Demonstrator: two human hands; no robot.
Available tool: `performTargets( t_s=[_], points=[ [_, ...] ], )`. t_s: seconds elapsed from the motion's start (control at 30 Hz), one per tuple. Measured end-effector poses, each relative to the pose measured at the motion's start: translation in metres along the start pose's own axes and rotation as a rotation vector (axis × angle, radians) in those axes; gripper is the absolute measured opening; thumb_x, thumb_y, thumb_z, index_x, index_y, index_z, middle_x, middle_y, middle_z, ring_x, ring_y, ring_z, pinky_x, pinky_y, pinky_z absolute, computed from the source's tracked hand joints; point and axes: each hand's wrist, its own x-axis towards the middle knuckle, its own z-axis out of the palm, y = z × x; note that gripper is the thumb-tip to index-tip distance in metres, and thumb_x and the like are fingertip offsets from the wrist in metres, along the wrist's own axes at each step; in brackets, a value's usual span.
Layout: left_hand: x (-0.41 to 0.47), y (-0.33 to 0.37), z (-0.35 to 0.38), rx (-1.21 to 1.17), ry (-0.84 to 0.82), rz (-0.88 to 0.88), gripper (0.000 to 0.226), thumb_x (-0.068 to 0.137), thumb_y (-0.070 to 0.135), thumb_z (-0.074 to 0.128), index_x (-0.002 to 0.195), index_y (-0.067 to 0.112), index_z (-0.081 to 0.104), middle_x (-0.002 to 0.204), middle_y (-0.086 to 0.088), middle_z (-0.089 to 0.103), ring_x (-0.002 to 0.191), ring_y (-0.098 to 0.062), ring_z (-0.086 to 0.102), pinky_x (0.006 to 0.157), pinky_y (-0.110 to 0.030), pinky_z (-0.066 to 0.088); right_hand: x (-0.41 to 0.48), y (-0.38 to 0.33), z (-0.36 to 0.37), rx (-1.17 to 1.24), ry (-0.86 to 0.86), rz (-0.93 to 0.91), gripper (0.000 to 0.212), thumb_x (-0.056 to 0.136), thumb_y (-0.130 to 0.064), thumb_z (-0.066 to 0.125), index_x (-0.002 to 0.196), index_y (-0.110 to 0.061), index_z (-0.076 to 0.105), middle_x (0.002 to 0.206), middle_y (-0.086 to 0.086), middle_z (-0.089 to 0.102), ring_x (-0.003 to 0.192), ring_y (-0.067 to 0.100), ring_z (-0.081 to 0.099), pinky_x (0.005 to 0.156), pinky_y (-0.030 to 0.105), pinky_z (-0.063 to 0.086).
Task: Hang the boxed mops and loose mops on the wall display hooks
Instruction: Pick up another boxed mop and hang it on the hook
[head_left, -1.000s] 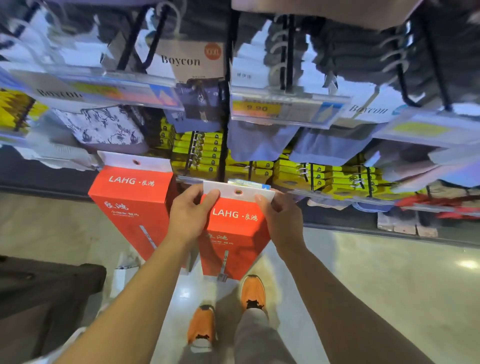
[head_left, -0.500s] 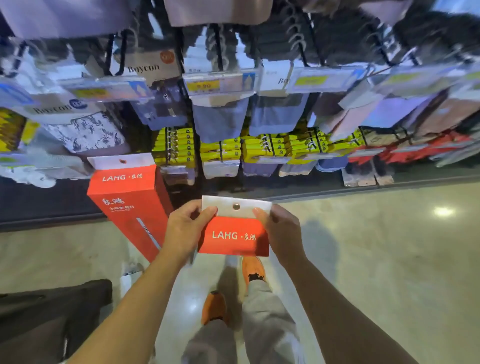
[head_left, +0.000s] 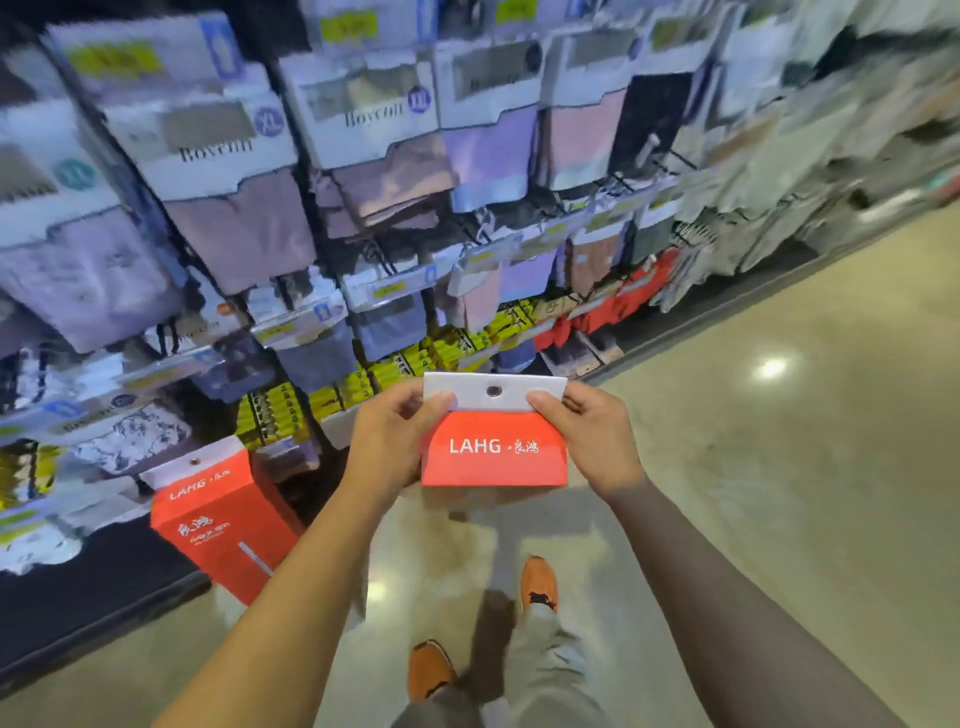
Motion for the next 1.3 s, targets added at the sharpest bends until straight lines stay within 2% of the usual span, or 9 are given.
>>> performTargets(
  t_s=[0.1, 0.33, 0.47, 0.53, 0.63, 0.8, 1.03, 1.17, 1.3],
  points=[
    [-0.003, 0.063, 0.031, 0.019, -0.100, 0.083, 0.006, 0.096, 0.017, 0.073, 0.100, 0.021, 0.075, 0.083, 0.011, 0.077, 0.068, 0.000, 0.072, 0.062, -0.017, 0.055, -0.009, -0.037, -0.055, -0.003, 0.091, -0.047, 0.009, 0.094, -0.020, 0.076, 0.101, -0.022, 0.081, 0.082, -0.011, 0.079, 0.071, 0.003, 0.067, 0.067, 0.026, 0.055],
    [-0.018, 0.184, 0.125, -0.001, -0.282, 0.196, 0.008, 0.094, 0.025, 0.076, 0.100, 0.021, 0.079, 0.089, 0.002, 0.081, 0.082, -0.018, 0.077, 0.072, -0.036, 0.061, -0.040, -0.108, -0.189, 0.084, 0.306, -0.124, 0.010, 0.094, -0.014, 0.077, 0.102, -0.018, 0.080, 0.074, -0.015, 0.078, 0.066, -0.002, 0.069, 0.060, 0.015, 0.053],
    [-0.027, 0.240, 0.193, -0.004, -0.355, 0.280, 0.006, 0.091, 0.027, 0.079, 0.090, 0.021, 0.079, 0.086, -0.005, 0.080, 0.073, -0.015, 0.073, 0.068, -0.042, 0.058, -0.063, -0.135, -0.269, 0.121, 0.420, -0.156, 0.011, 0.094, -0.011, 0.075, 0.103, -0.009, 0.081, 0.073, -0.009, 0.077, 0.062, 0.000, 0.066, 0.056, 0.015, 0.050],
    [-0.032, 0.268, 0.230, 0.003, -0.400, 0.340, 0.009, 0.090, 0.026, 0.078, 0.088, 0.017, 0.079, 0.081, -0.002, 0.078, 0.068, -0.010, 0.068, 0.066, -0.035, 0.055, -0.073, -0.148, -0.308, 0.140, 0.464, -0.176, 0.011, 0.095, -0.011, 0.074, 0.102, -0.006, 0.080, 0.075, -0.004, 0.078, 0.061, 0.002, 0.066, 0.056, 0.016, 0.050],
    [-0.045, 0.312, 0.284, -0.017, -0.438, 0.411, 0.015, 0.092, 0.018, 0.076, 0.091, 0.004, 0.076, 0.074, -0.004, 0.072, 0.057, -0.003, 0.060, 0.053, -0.018, 0.046, -0.082, -0.163, -0.367, 0.170, 0.526, -0.201, 0.011, 0.094, -0.013, 0.075, 0.102, -0.008, 0.081, 0.084, 0.010, 0.080, 0.065, 0.010, 0.068, 0.057, 0.021, 0.053],
    [-0.063, 0.375, 0.365, -0.049, -0.533, 0.475, 0.009, 0.095, 0.021, 0.074, 0.095, 0.013, 0.078, 0.079, -0.001, 0.076, 0.065, -0.006, 0.066, 0.057, -0.018, 0.050, -0.094, -0.184, -0.459, 0.158, 0.641, -0.264, 0.011, 0.093, -0.014, 0.076, 0.102, -0.011, 0.082, 0.079, -0.001, 0.079, 0.065, 0.008, 0.070, 0.057, 0.021, 0.054],
    [-0.101, 0.446, 0.478, -0.102, -0.646, 0.561, 0.011, 0.096, 0.018, 0.074, 0.086, 0.021, 0.076, 0.070, 0.009, 0.075, 0.059, 0.000, 0.065, 0.054, -0.014, 0.049, -0.120, -0.197, -0.580, 0.161, 0.767, -0.313, 0.014, 0.094, -0.019, 0.077, 0.106, -0.017, 0.081, 0.089, 0.003, 0.082, 0.074, 0.015, 0.077, 0.062, 0.026, 0.060],
    [-0.121, 0.477, 0.541, -0.125, -0.716, 0.588, 0.013, 0.095, 0.020, 0.074, 0.084, 0.025, 0.076, 0.069, 0.011, 0.076, 0.059, 0.001, 0.067, 0.054, -0.015, 0.050, -0.136, -0.197, -0.645, 0.155, 0.829, -0.327, 0.016, 0.093, -0.022, 0.077, 0.108, -0.018, 0.081, 0.092, 0.005, 0.082, 0.081, 0.022, 0.079, 0.073, 0.038, 0.064],
    [-0.140, 0.498, 0.601, -0.123, -0.799, 0.609, 0.008, 0.096, 0.023, 0.074, 0.088, 0.025, 0.077, 0.074, 0.010, 0.078, 0.062, 0.000, 0.070, 0.054, -0.015, 0.050, -0.152, -0.192, -0.702, 0.152, 0.916, -0.320, 0.017, 0.094, -0.021, 0.076, 0.109, -0.013, 0.080, 0.088, 0.003, 0.082, 0.072, 0.015, 0.076, 0.065, 0.031, 0.059]
  ],
)
